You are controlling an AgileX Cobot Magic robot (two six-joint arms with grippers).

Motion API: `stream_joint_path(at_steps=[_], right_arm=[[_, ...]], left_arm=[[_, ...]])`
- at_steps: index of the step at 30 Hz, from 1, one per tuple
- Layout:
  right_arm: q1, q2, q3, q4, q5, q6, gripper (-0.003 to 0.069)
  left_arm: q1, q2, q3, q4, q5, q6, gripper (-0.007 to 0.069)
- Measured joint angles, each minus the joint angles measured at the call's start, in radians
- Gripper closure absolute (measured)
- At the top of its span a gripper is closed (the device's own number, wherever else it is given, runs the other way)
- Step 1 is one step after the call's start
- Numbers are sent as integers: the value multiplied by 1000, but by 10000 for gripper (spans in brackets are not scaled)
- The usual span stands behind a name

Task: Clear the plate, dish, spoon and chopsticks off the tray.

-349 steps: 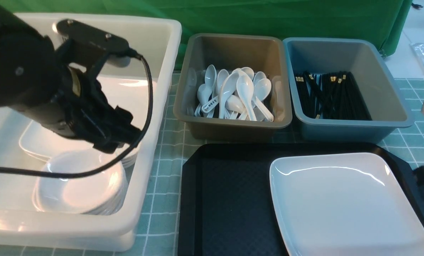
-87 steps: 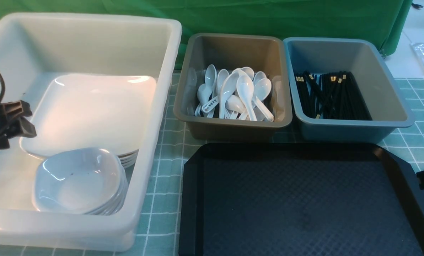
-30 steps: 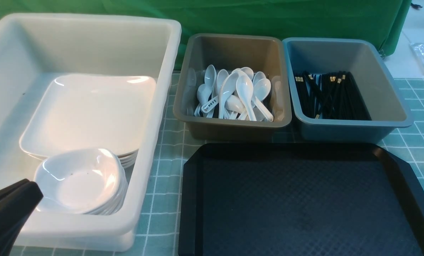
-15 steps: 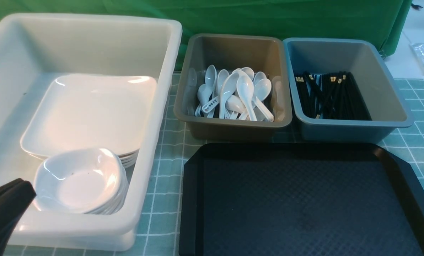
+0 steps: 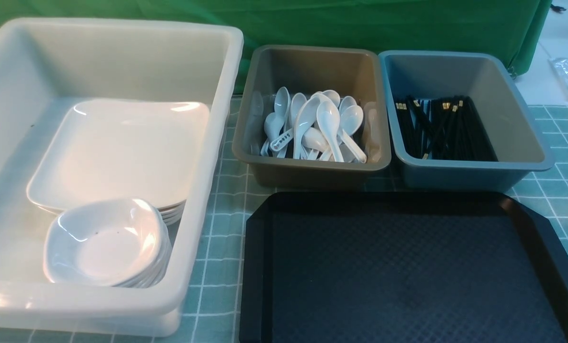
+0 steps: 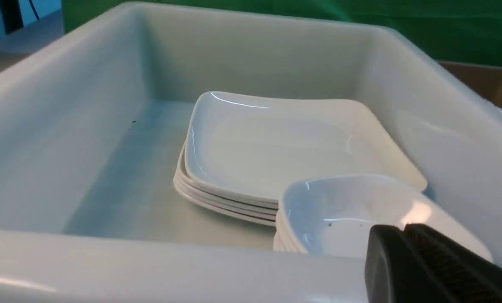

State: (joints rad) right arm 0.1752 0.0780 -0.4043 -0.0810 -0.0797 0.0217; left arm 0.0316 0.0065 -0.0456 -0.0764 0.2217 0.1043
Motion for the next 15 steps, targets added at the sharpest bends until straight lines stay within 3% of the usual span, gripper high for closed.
stream_joint_path(at_steps=[15], right_arm=[[0,0,0,0,-2,0,419]], left_arm=[[0,-11,44,-3,-25,-3,613]])
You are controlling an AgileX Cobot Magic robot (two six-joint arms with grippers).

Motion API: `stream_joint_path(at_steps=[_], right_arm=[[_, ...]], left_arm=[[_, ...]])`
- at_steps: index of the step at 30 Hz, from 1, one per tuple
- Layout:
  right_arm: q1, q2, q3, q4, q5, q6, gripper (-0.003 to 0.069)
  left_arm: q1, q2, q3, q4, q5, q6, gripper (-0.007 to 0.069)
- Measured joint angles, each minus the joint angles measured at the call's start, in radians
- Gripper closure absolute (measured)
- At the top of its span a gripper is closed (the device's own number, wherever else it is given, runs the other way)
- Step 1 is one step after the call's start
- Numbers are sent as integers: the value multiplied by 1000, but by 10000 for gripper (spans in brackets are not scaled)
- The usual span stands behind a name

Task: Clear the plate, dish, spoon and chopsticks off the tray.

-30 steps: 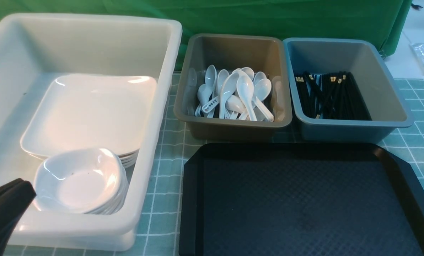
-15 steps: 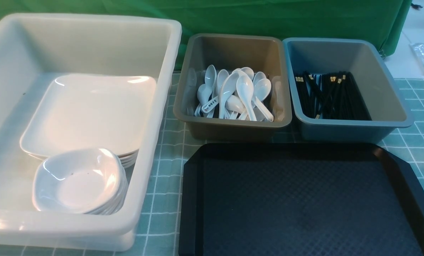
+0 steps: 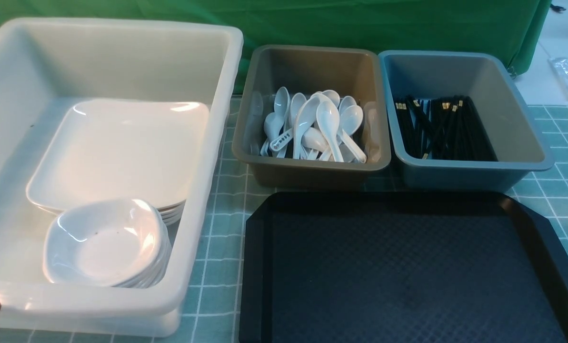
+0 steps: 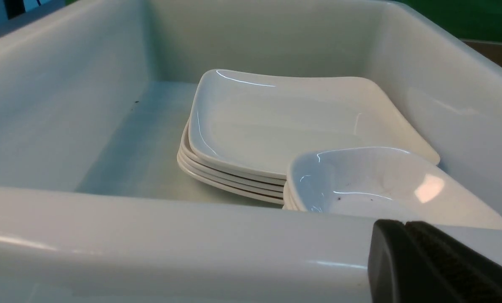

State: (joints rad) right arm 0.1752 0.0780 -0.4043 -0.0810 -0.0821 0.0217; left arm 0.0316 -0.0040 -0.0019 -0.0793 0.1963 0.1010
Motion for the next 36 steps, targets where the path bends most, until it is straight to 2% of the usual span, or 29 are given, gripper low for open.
stream_joint_path(at_steps=[20,25,29,36], right_arm=[[0,0,0,-1,0,-7,419],[0,0,4,-1,54,-63,419],[-25,1,98,-1,160,-121,419],[-133,-5,362,-1,197,-145,419]], left_arm=[[0,0,0,33,-2,0,608],[0,0,0,34,-2,0,608],[0,0,0,34,-2,0,608],[0,0,0,34,-2,0,608]])
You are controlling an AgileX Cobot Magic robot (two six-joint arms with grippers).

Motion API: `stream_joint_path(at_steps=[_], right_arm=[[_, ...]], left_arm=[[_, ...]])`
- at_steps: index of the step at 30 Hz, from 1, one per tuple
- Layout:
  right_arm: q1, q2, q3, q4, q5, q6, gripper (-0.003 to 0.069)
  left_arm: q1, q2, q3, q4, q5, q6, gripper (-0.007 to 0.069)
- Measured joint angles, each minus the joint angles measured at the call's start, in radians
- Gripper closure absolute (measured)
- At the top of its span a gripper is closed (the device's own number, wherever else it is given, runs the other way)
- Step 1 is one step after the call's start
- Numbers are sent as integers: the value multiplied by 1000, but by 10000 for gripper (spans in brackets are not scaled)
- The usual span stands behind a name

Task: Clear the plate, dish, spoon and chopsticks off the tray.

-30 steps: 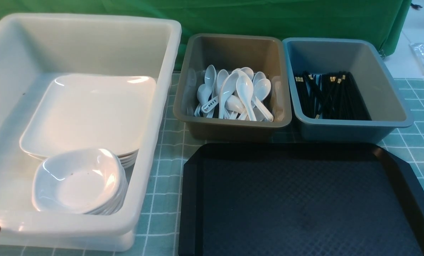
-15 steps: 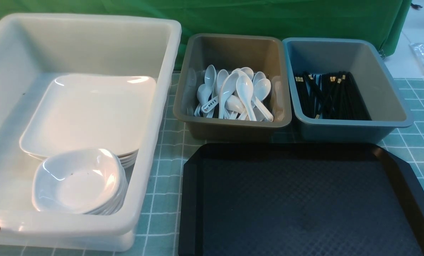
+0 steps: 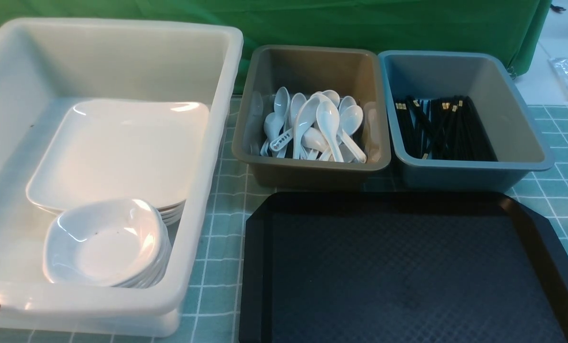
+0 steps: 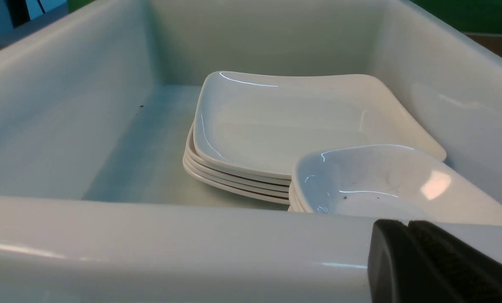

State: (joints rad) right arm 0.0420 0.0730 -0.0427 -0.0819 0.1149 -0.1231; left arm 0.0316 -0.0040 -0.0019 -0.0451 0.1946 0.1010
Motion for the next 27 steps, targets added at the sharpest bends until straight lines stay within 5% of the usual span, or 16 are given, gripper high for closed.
stream_joint_path(at_steps=[6,27], right_arm=[[-41,-70,50,0,131,-7,419],[-48,-71,50,1,136,-6,419]], left_arm=[[0,-1,0,2,2,0,608],[0,-1,0,3,1,0,608]])
